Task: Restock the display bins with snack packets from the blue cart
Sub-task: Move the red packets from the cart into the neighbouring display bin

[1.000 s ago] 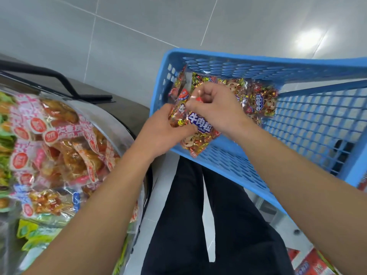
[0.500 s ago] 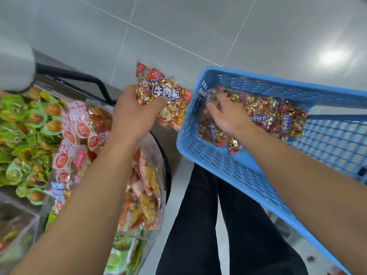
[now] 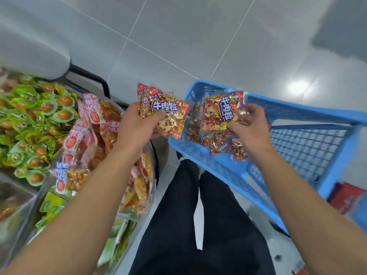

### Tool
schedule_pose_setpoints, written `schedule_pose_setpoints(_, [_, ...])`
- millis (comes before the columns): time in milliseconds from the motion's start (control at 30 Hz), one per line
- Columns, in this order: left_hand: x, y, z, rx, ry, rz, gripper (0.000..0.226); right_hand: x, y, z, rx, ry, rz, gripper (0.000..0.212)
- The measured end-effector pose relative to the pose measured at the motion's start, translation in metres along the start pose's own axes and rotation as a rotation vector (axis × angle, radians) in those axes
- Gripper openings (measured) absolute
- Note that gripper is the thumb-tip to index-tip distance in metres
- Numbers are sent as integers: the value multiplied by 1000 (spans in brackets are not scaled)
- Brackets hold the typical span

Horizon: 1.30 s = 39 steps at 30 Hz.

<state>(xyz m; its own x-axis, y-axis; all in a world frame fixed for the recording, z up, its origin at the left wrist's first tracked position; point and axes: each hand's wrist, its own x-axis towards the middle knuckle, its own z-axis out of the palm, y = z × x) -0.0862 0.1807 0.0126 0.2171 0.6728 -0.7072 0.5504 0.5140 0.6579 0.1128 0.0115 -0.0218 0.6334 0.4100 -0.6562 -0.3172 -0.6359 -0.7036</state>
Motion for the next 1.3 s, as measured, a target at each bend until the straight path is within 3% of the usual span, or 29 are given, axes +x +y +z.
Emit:
schedule_pose_setpoints(100, [-39, 9, -11, -42, 10, 26, 21, -36, -33, -23, 129, -76, 29, 26])
schedule_pose_setpoints(167, [-72, 13, -18, -102, 45, 27, 26, -62, -51, -36, 172, -139, 30, 23])
schedule_pose_setpoints(267, [-129, 11, -30, -199, 130, 23, 66, -103, -70, -48, 166, -209, -33, 23])
schedule_pose_setpoints(400, [-211, -13, -47, -350, 213, 65, 31, -163, -76, -54, 149, -310, -146, 19])
schedule_pose_setpoints(667, [-351, -102, -68, -638, 542, 75, 11, -261, -53, -31, 84, -644, -243, 11])
schedule_pose_setpoints(933, [-444, -176, -118, -839, 847, 54, 31, -337, -46, 43, -78, -905, -348, 18])
schedule_pose_setpoints(1033, [-466, -204, -142, -890, 912, 78, 17, -369, -42, 76, -137, -919, -399, 33])
schedule_pose_setpoints(1167, [-487, -241, -183, -969, 948, 112, 36, -412, -35, 122, -183, -929, -523, 10])
schedule_pose_setpoints(1300, [-499, -276, -234, -971, 934, 161, 16, -454, -27, 168, -289, -909, -707, 20])
